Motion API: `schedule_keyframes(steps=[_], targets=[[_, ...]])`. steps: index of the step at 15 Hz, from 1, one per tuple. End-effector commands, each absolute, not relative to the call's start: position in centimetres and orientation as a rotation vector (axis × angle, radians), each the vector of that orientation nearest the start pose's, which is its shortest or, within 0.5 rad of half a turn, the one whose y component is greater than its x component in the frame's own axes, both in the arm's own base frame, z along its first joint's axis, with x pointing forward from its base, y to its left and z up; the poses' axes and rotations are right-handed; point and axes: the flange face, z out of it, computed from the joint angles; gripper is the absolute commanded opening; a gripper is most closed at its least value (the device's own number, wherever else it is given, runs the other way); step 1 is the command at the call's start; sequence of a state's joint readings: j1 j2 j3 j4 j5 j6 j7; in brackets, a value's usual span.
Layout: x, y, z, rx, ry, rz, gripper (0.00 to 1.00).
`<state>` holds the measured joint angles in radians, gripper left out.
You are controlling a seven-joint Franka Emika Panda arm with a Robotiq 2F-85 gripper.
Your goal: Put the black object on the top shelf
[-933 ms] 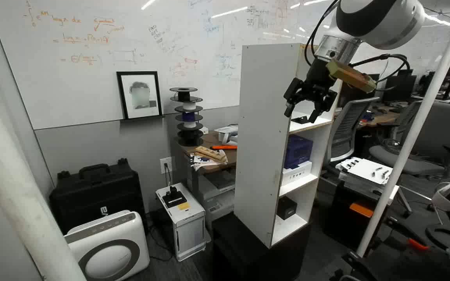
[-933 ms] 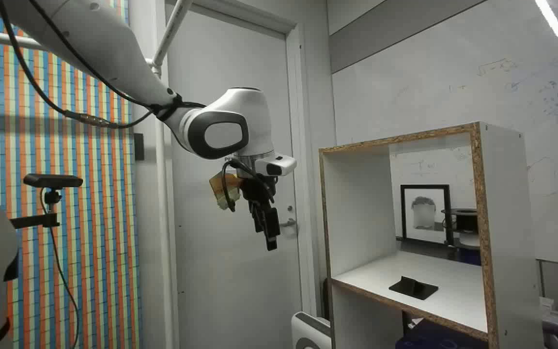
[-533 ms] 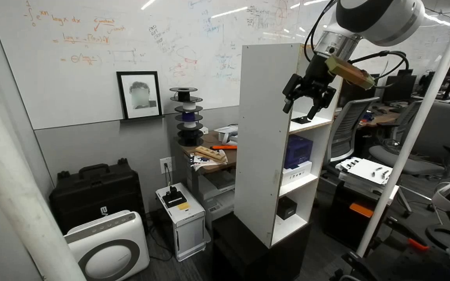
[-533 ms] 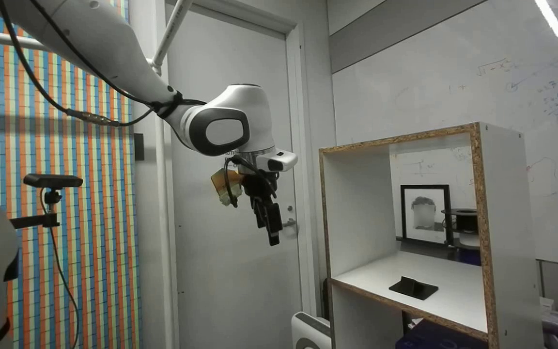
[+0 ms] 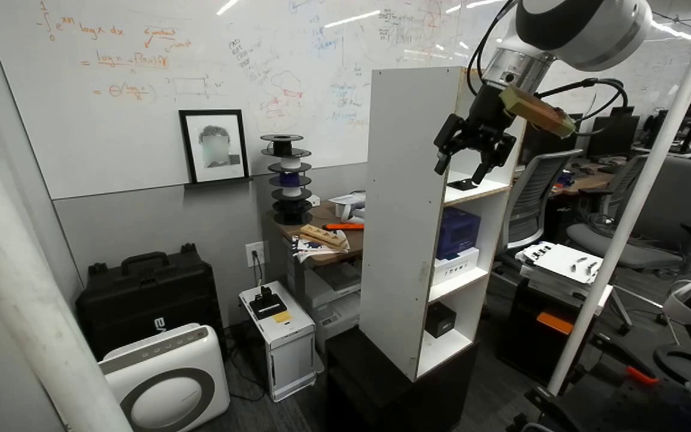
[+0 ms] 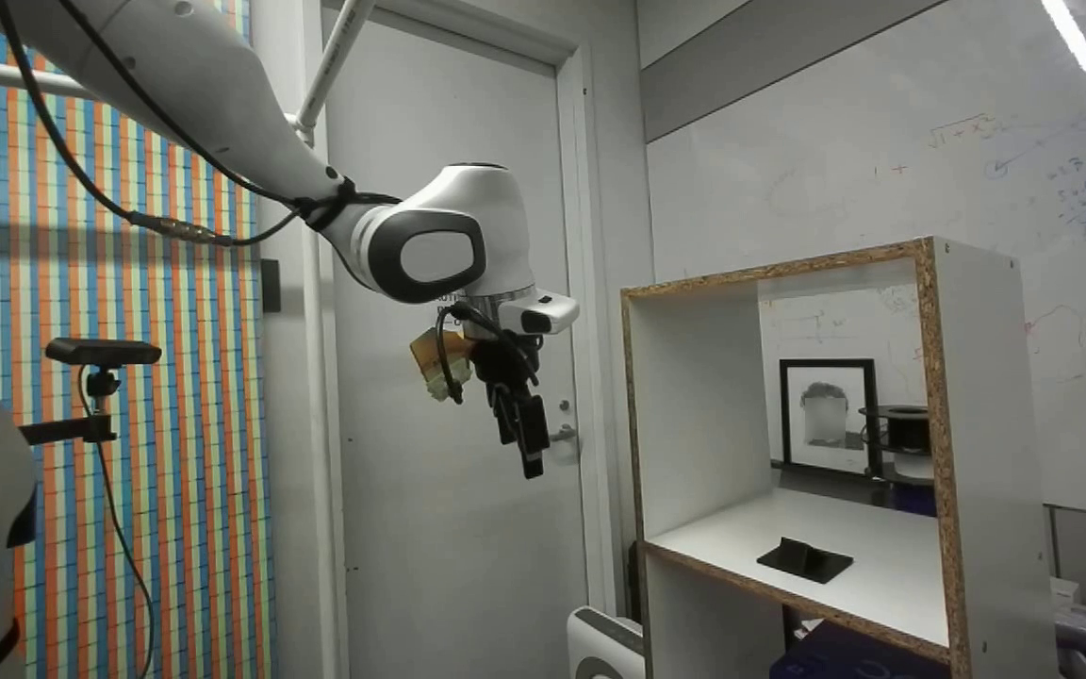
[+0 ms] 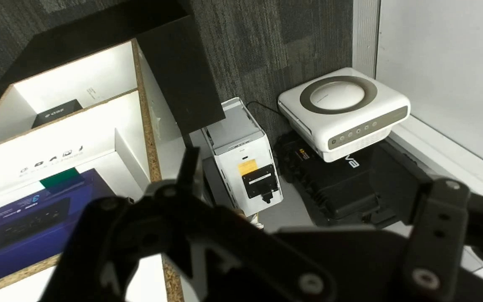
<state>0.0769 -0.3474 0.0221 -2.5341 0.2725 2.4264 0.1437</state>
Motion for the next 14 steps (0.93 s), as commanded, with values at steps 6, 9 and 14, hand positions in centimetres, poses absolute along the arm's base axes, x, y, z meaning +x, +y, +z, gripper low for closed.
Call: schedule_keyframes(steps=[6,9,14], targets=[[41.5,2.0,40.6,-2.902,0.01,-0.04,1.0],[41.0,-0.8,40.5,-3.025,0.062,-0.07,1.0],[41.4,-5.8,40.4,-3.205,0.226,-0.205,1.0]])
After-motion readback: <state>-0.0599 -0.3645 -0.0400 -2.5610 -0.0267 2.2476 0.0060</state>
